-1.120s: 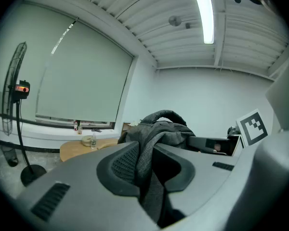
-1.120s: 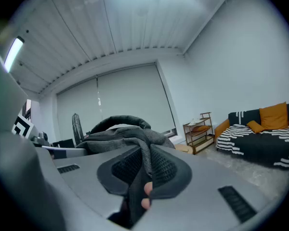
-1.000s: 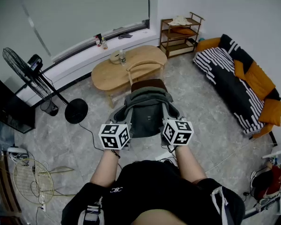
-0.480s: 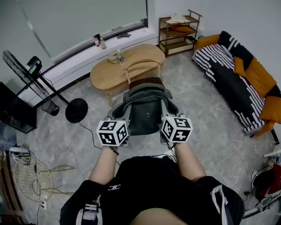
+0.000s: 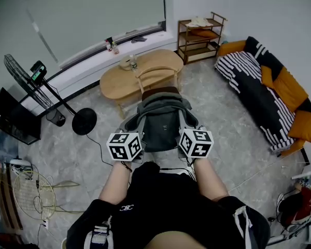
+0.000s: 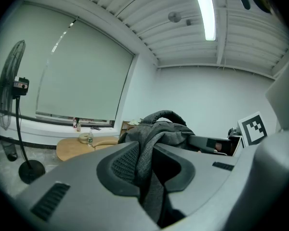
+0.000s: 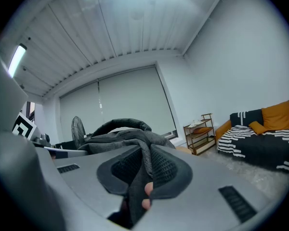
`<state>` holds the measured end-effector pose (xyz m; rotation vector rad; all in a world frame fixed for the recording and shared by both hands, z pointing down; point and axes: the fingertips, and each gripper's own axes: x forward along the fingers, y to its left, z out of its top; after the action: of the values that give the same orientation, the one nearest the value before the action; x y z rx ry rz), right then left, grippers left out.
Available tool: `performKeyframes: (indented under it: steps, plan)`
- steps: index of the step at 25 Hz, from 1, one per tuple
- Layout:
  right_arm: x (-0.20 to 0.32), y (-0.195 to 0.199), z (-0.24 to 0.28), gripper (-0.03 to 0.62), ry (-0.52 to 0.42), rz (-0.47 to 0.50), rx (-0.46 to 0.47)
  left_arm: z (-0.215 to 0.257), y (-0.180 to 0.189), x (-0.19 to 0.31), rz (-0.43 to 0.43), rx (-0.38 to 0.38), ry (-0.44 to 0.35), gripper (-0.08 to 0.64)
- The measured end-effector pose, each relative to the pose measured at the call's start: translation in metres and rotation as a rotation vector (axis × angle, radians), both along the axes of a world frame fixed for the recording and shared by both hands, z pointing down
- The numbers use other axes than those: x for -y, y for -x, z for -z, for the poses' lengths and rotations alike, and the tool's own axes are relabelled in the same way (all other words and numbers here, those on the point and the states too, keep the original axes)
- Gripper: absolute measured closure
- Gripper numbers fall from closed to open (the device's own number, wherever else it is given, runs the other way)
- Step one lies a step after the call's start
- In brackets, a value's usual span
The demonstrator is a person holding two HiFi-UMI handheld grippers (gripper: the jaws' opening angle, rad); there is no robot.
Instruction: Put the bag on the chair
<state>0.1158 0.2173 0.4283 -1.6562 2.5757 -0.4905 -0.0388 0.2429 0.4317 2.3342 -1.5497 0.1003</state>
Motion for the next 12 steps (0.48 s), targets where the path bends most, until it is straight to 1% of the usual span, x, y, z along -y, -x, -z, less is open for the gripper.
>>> performKeyframes:
  steps: [4,7,12]
  plan:
    - [0.025,0.000,-0.014,0.525,0.017,-0.016,0.012,-0.012,0.001,0.028,-0.025,0.006,0.006,0.482]
    - [0.047,-0.002,-0.025,0.525,0.026,-0.020,0.002,-0.025,-0.001,0.051,-0.030,-0.015,0.025,0.482]
    - [0.104,0.016,-0.030,0.525,0.026,-0.027,-0.020,-0.035,0.017,0.109,-0.046,-0.044,0.036,0.482]
